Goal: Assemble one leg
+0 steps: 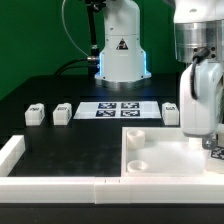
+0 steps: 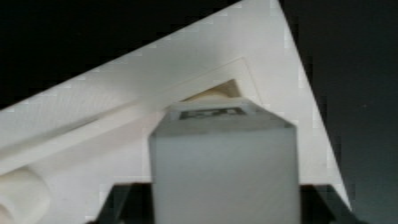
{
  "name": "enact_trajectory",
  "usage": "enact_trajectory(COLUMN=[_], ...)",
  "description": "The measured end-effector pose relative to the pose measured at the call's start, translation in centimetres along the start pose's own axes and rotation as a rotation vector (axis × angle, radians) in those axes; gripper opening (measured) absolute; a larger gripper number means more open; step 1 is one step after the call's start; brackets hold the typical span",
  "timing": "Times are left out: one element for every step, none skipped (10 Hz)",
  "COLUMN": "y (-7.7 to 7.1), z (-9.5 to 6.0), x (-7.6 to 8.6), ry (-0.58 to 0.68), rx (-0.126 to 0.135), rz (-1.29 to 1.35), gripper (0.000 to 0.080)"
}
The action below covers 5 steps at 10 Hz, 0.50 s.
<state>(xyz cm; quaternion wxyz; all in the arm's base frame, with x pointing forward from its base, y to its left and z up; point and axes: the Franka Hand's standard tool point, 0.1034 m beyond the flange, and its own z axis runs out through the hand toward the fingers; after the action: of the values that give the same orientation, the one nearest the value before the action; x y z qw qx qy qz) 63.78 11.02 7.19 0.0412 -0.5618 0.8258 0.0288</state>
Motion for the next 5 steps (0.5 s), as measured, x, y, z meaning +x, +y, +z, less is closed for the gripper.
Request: enact_trajectory(y=[0.0, 0.0, 0.0, 0.2, 1.1], z=[0.0, 0.1, 0.1, -0.1, -0.8], x=[0.0, 0.0, 0.0, -0.4, -1.5], ry=[0.0, 0.001, 0.001, -0.002, -0.012], rx=[0.0, -0.001, -0.001, -0.001, -0.001], rz=[0.0, -0.001, -0.002, -0.005, -0.025], gripper=[0.0402, 0.0538, 0.0538, 0.0626, 0.0642])
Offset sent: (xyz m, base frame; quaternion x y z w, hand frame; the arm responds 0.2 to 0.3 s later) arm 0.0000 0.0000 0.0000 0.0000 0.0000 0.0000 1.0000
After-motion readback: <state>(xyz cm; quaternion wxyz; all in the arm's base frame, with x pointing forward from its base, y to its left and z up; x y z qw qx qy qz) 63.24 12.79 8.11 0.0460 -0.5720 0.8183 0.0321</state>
